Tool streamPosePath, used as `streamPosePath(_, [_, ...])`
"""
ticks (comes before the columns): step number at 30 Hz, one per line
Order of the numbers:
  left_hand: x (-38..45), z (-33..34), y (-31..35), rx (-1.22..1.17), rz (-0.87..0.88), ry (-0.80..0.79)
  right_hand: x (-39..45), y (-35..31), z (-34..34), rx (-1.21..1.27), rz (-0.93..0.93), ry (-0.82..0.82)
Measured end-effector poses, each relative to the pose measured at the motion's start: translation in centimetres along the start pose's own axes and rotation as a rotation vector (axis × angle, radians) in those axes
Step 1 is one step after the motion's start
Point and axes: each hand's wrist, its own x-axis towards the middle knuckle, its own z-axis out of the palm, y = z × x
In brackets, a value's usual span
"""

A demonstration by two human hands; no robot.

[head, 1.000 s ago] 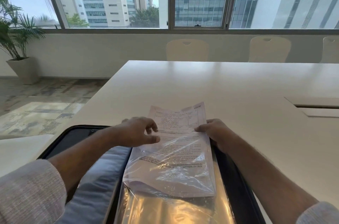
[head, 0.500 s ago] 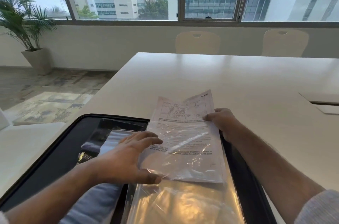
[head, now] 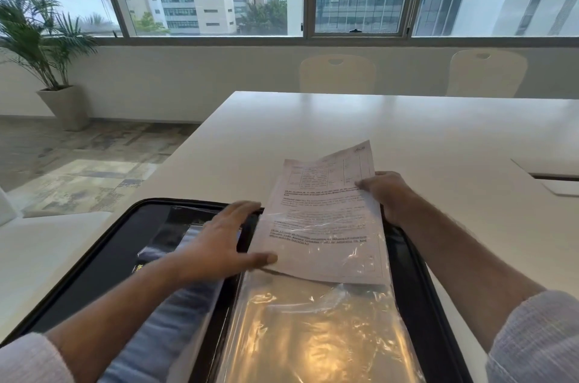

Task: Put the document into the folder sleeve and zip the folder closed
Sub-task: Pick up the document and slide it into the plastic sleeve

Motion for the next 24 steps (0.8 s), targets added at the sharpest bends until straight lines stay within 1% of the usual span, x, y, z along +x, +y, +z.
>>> streamPosePath(2, [1.4, -0.9, 0.4, -0.125, -0.088, 0.043, 0.0, 0.6, -0.1, 0.014, 0.014, -0.026])
streamPosePath(3, [2.1, -1.1, 0.5, -0.136, -0.108, 0.047, 0.0, 0.8, -0.2, 0.018, 0.015, -0.038])
streamPosePath(6, [3.9, -1.0, 0.9, -0.014, -0.078, 0.009, -0.2, 1.0, -0.5, -0.007, 0.005, -0.106])
streamPosePath(9, [5.1, 0.1, 1.5, 0.16, -0.024, -0.042, -0.5, 0.8, -0.8, -0.037, 0.007, -0.171])
streamPosePath(11, [5.6, 1.0, 1.8, 0.223, 0.01, -0.037, -0.7, 0.8, -0.9, -0.021, 0.002, -0.186])
streamPosePath(16, [6.5, 2.2, 2.7, 0.262, 0.078, 0.05, -1.2, 1.3, -1.4, 0.034, -0.005, -0.176])
streamPosePath(20, [6.6, 2.7, 3.3, 0.261, 0.078, 0.075, -1.5, 1.1, -1.1, -0.023, -0.055, -0.126])
streamPosePath(22, [6.6, 2.7, 3.6, 0.229, 0.073, 0.089, -1.8, 0.6, -1.2, -0.06, -0.092, -0.119])
streamPosePath(24, [6.7, 2.5, 4.2, 0.122, 0.047, 0.053, -2.1, 0.3, -1.3, -0.072, -0.113, -0.123])
